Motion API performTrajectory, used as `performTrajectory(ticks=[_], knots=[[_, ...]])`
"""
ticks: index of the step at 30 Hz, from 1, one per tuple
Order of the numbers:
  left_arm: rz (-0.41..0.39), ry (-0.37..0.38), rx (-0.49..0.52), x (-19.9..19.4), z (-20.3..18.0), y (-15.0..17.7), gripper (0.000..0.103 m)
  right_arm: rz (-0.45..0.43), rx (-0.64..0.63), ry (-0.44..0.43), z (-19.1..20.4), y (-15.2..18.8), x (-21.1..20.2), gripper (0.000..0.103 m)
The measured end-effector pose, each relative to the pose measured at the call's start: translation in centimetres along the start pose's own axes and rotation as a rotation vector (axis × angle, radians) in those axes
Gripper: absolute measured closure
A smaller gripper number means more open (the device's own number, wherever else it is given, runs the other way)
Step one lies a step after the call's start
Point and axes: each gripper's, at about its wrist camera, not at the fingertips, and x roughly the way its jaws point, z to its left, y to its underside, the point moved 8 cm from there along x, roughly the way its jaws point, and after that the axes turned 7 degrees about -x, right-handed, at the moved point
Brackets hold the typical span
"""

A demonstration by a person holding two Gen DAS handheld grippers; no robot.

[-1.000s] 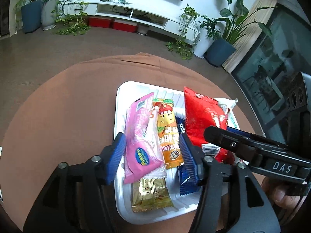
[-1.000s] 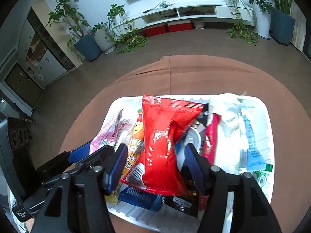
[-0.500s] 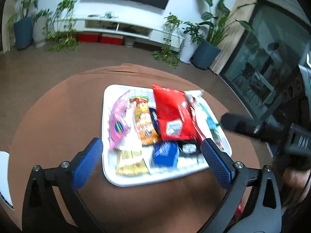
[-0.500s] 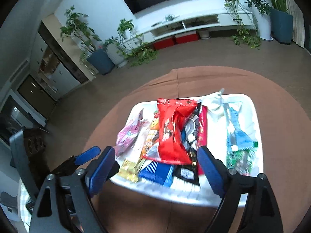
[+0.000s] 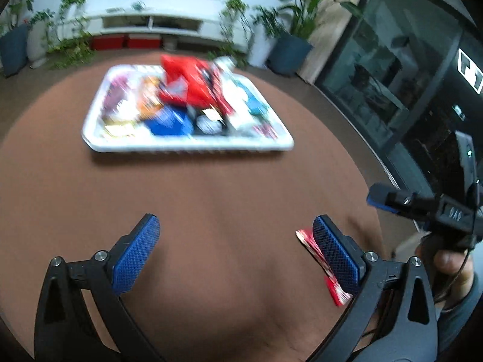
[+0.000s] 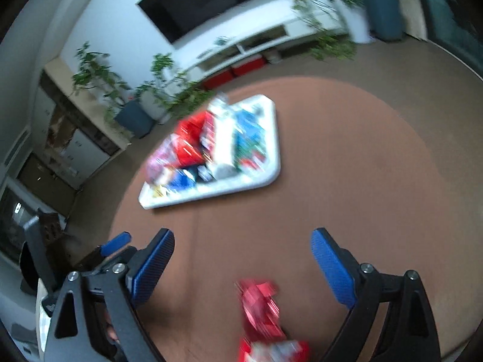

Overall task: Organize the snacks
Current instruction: 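Withdraw both tools from the tray toward the last two snacks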

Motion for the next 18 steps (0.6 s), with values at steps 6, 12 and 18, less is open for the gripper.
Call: performTrajectory(ticks=[6, 12, 18], knots=[[0.062, -0.016, 0.042, 0.8, -3.3, 4.0, 0.0, 0.062, 0.049, 0.009, -1.3, 5.4, -0.4, 0.009], [0.064, -0.043, 0.043, -0.9, -3.7, 6.3, 0.0, 0.063, -0.052, 0.029, 0.1, 6.0, -0.7, 0.009], [0.098, 0.002, 0.175, -1.2, -6.2, 7.1, 0.0, 0.06, -0.044, 0.048, -0.8, 6.8, -1.9, 0.009]])
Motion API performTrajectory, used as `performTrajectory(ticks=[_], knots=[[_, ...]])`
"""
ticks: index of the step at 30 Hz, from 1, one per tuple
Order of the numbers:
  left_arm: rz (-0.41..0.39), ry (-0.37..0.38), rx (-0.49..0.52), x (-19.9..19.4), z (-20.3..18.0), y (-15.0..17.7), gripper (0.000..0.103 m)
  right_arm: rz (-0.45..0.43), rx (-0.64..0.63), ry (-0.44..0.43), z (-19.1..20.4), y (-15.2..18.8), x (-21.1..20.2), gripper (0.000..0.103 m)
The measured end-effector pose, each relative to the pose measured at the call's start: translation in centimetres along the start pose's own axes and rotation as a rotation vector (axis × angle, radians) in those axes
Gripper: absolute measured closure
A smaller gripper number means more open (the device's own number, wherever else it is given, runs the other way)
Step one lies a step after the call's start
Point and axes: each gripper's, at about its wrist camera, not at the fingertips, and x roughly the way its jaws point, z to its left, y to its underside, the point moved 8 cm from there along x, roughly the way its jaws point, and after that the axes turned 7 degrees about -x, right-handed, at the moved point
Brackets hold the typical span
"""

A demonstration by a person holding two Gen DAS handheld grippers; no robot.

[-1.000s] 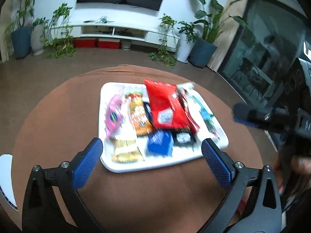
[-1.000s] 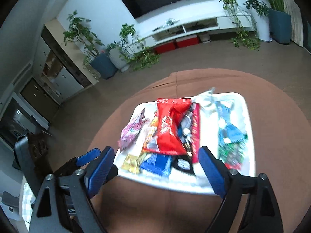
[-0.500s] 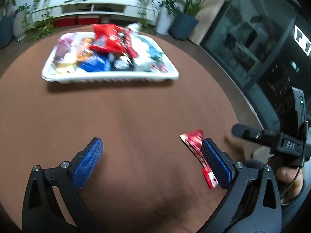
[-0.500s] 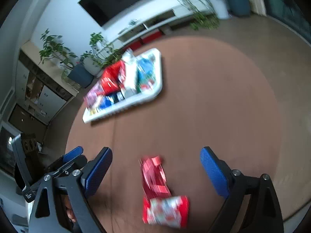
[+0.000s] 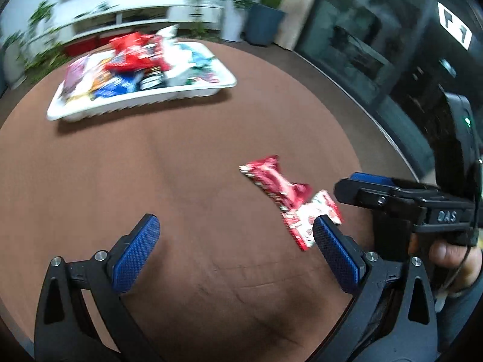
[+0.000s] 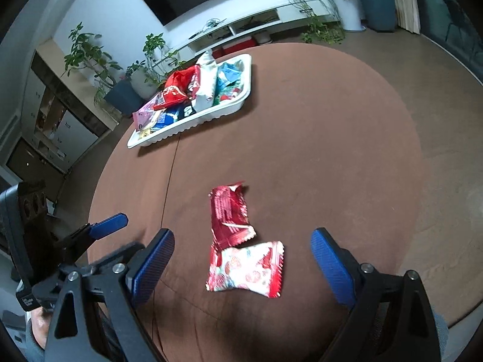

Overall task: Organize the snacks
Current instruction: 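Withdraw both tools from the tray toward the last two snacks, then grasp the dark-red bar with the left tool while the right tool grasps the white-red candy packet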

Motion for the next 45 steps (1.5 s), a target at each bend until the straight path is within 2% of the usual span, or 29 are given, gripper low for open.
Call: performTrajectory(ticks=[4, 7, 15, 17, 18, 21, 24, 27, 33, 35, 36, 42, 45], knots=[[0.023, -0.024, -0.035, 0.8, -0.3, -1.1, 0.0, 0.014, -0.026, 0.039, -0.6, 1.1, -1.0, 0.009], [0.052, -0.055, -0.073, 1.8, -0.8, -1.9, 0.001, 0.011, -0.027, 0.036, -0.5, 1.9, -1.5, 0.009], [0.108, -0.154, -0.013, 6.2, -3.6, -3.3, 0.001, 0.041, -0.052, 0.043, -0.2, 3.6, -1.7, 0.009], [0.123, -0.163, -0.012, 7.2, -3.9, -3.4, 0.007, 0.045, -0.069, 0.049, 0.0, 3.9, -1.7, 0.009], [0.132, -0.16, -0.009, 7.7, -4.1, -3.4, 0.017, 0.045, -0.078, 0.051, 0.0, 4.0, -1.8, 0.009], [0.157, -0.169, 0.018, 8.8, -4.7, -2.9, 0.035, 0.044, -0.093, 0.055, 0.1, 4.2, -1.8, 0.009], [0.155, -0.197, 0.057, 9.3, -5.1, -2.7, 0.042, 0.042, -0.098, 0.052, 0.1, 4.2, -1.8, 0.009], [0.15, -0.191, 0.067, 9.4, -5.3, -3.0, 0.054, 0.04, -0.1, 0.048, 0.1, 4.2, -1.8, 0.009], [0.165, -0.203, 0.132, 10.4, -5.3, -3.6, 0.055, 0.037, -0.104, 0.047, 0.3, 4.4, -1.9, 0.009], [0.164, -0.205, 0.149, 10.5, -5.1, -3.9, 0.063, 0.039, -0.105, 0.048, 0.4, 4.3, -1.9, 0.009], [0.164, -0.201, 0.154, 10.5, -5.0, -4.1, 0.071, 0.039, -0.105, 0.047, 0.4, 4.3, -1.9, 0.009], [0.167, -0.166, 0.182, 10.0, -4.3, -4.0, 0.075, 0.056, -0.122, 0.025, 0.8, 4.4, -1.7, 0.009], [0.172, -0.156, 0.191, 9.1, -3.8, -3.2, 0.078, 0.082, -0.169, 0.015, 1.4, 4.3, -1.4, 0.009]])
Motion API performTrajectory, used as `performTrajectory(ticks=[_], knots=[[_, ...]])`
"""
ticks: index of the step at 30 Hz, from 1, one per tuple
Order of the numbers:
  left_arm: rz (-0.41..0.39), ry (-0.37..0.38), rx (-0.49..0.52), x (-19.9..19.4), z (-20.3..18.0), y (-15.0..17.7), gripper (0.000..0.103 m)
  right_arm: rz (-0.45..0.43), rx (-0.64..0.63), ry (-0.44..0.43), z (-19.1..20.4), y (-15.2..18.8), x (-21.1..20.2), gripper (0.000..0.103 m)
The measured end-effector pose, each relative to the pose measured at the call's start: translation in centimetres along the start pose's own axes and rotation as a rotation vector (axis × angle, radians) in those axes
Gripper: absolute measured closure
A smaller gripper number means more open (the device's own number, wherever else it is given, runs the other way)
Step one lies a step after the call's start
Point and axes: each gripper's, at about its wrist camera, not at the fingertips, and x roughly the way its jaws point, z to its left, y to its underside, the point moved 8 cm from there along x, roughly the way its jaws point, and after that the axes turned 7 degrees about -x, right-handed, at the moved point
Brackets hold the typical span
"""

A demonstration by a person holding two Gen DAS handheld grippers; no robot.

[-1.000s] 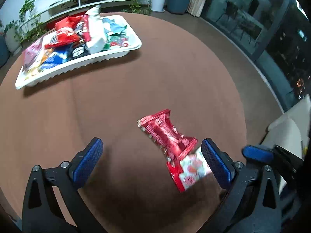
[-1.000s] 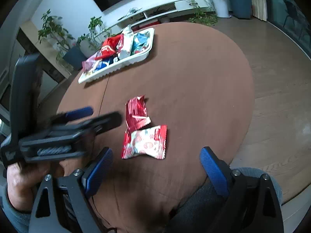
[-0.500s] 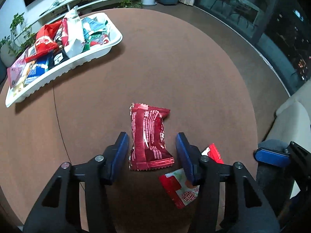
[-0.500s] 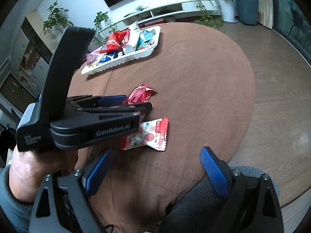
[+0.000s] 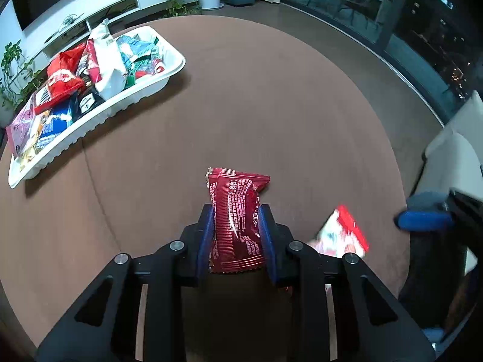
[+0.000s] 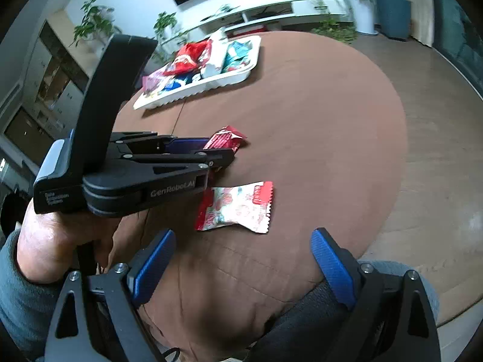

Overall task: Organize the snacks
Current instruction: 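Grasp the dark-red bar with the left tool while the right tool grasps the white-red candy packet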

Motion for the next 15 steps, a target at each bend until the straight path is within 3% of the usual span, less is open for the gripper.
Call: performTrajectory(ticks=[4, 9, 15], knots=[[-0.009, -0.012, -0.028, -1.6, 2.8, 1.8, 0.081, 0.041, -0.14, 0.009, 0.8, -1.0, 0.4, 0.01], [-0.009, -0.007, -0.084, -3.5, 6.5, 5.3, 0.081, 0.147, -0.459, -0.005, 2.2, -1.9, 2.0, 0.011], [0.001, 0.006, -0.076, -5.2, 7.7, 8.5, 0.081, 0.26, -0.676, -0.083, 3.6, -2.3, 3.8, 0.021]])
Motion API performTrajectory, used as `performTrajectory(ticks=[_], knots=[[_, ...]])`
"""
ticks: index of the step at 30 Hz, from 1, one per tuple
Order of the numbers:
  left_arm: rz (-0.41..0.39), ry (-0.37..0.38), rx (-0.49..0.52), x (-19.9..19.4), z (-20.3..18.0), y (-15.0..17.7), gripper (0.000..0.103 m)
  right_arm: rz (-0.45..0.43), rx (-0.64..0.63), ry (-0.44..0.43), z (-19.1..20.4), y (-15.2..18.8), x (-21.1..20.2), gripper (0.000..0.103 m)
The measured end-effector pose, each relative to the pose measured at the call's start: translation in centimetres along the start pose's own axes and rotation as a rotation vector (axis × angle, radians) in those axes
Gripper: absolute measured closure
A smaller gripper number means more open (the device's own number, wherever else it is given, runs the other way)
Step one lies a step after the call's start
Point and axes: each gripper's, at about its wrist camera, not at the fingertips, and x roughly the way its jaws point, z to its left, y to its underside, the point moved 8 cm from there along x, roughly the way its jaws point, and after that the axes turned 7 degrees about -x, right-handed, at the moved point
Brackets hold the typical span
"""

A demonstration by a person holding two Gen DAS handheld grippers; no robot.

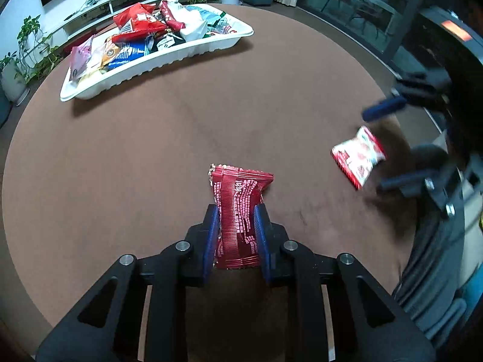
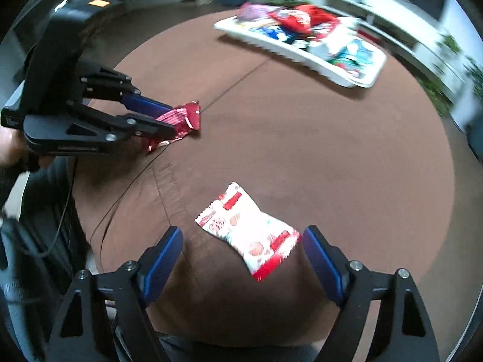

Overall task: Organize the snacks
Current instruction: 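Grasp the dark-red bar with the left tool while the right tool grasps the white-red candy packet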

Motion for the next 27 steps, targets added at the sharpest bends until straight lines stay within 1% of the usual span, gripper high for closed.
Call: performTrajectory(ticks=[3, 6, 7, 11, 15, 19, 20, 21, 23, 25, 26, 27], knots=[[0.015, 0.017, 0.026, -0.4, 0.1, 1.2, 0.081, 0.051, -0.088, -0.016, 0.5, -0.1, 1.0, 0.022], [0.02, 0.025, 0.039, -0.7, 0.3, 1.7, 0.081, 0.127, -0.157, -0.02, 0.6, 0.2, 2.3, 0.024], [0.02, 0.025, 0.04, -0.5, 0.2, 1.6, 0.081, 0.131, -0.172, -0.029, 0.7, 0.2, 2.5, 0.022], [0.018, 0.015, 0.055, -0.6, -0.2, 1.6, 0.081, 0.163, -0.212, -0.054, 0.6, 0.2, 2.8, 0.022], [0.021, 0.009, 0.061, -0.4, -0.3, 1.4, 0.081, 0.189, -0.223, -0.091, 0.3, -0.2, 3.1, 0.023], [0.022, 0.007, 0.061, -0.5, -0.3, 1.5, 0.081, 0.238, -0.26, -0.069, 0.3, -0.7, 3.5, 0.031], [0.022, 0.006, 0.062, -0.5, -0.3, 1.5, 0.081, 0.241, -0.268, -0.071, 0.5, -1.1, 3.7, 0.036], [0.022, 0.007, 0.062, -0.5, -0.3, 1.5, 0.081, 0.243, -0.275, -0.075, 0.9, -0.5, 3.2, 0.039], [0.022, 0.007, 0.062, -0.5, -0.2, 1.4, 0.081, 0.243, -0.281, -0.077, 1.3, -0.7, 3.1, 0.048], [0.021, 0.004, 0.066, -0.5, -0.2, 1.4, 0.081, 0.236, -0.281, -0.079, 1.7, -0.7, 3.0, 0.054], [0.021, 0.001, 0.07, -0.5, -0.3, 1.5, 0.081, 0.231, -0.277, -0.077, 1.7, -0.6, 2.9, 0.061], [0.021, 0.0, 0.071, -0.5, -0.3, 1.4, 0.081, 0.226, -0.269, -0.077, 1.7, -0.6, 2.8, 0.065]])
